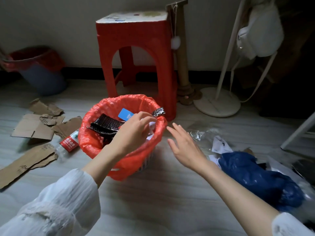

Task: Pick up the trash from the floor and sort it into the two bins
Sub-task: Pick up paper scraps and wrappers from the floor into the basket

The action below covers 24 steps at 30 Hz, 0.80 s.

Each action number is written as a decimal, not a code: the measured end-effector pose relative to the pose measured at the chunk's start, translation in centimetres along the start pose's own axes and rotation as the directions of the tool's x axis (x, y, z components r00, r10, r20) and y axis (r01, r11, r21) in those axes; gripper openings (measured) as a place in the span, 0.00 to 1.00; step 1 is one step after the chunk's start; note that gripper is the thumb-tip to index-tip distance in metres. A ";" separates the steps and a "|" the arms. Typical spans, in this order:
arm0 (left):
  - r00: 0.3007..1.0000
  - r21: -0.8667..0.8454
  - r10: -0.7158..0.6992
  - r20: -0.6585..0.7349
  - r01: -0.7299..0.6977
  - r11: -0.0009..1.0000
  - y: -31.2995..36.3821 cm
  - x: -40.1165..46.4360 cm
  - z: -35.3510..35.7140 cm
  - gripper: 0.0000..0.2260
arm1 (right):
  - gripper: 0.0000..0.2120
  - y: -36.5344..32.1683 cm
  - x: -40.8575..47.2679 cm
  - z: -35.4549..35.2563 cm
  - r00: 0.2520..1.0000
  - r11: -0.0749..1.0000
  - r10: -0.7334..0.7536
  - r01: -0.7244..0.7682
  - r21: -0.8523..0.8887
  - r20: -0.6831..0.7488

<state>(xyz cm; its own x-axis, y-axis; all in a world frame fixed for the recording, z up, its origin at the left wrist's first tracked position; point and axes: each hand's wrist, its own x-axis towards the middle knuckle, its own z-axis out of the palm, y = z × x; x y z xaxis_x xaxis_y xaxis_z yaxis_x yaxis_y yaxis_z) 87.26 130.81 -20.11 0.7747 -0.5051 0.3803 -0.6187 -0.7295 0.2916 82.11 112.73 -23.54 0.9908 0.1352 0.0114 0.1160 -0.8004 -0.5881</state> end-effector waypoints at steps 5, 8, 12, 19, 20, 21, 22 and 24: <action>0.975 -0.048 0.220 0.019 -0.219 0.975 7.9 -0.3 4.5 0.17 | 0.23 6.4 -3.7 -2.1 0.982 0.978 0.186 -0.189 -0.089 -0.038; 0.947 -0.105 0.197 0.255 -0.175 0.979 9.7 -2.0 9.6 0.18 | 0.24 10.7 -6.6 -1.7 0.944 0.912 0.331 -0.318 -0.258 0.006; 0.771 0.011 0.030 0.636 -0.047 0.999 8.4 -3.7 15.2 0.18 | 0.33 16.3 -9.4 -1.9 0.849 0.740 0.528 -0.479 -0.472 -0.032; 0.579 -0.026 -0.006 0.815 0.047 0.999 8.1 -6.7 19.5 0.20 | 0.34 22.2 -13.2 -0.4 0.746 0.569 0.663 -0.551 -0.610 -0.056; 0.585 -0.042 0.006 0.811 0.049 0.998 8.4 -6.9 19.7 0.20 | 0.30 22.5 -13.4 -0.2 0.773 0.568 0.626 -0.540 -0.621 -0.100; 0.604 -0.062 0.018 0.797 0.051 0.997 8.7 -6.8 19.8 0.21 | 0.27 22.7 -13.5 -0.2 0.798 0.577 0.585 -0.536 -0.616 -0.146; 0.636 -0.084 0.032 0.771 0.052 0.995 9.1 -6.5 19.7 0.22 | 0.24 22.8 -13.4 -0.1 0.821 0.601 0.537 -0.535 -0.594 -0.195; 0.725 -0.125 0.052 0.687 0.047 0.991 10.1 -5.5 19.2 0.26 | 0.17 22.4 -13.0 -0.3 0.854 0.671 0.427 -0.520 -0.529 -0.297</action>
<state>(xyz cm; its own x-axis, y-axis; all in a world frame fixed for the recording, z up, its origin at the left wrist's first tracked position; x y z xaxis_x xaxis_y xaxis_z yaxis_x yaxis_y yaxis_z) 79.24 117.32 -36.11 0.6187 -0.7210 -0.3120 -0.5928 -0.6890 0.4169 71.88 92.83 -36.63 0.9165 -0.3999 -0.0011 -0.3998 -0.9162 0.0267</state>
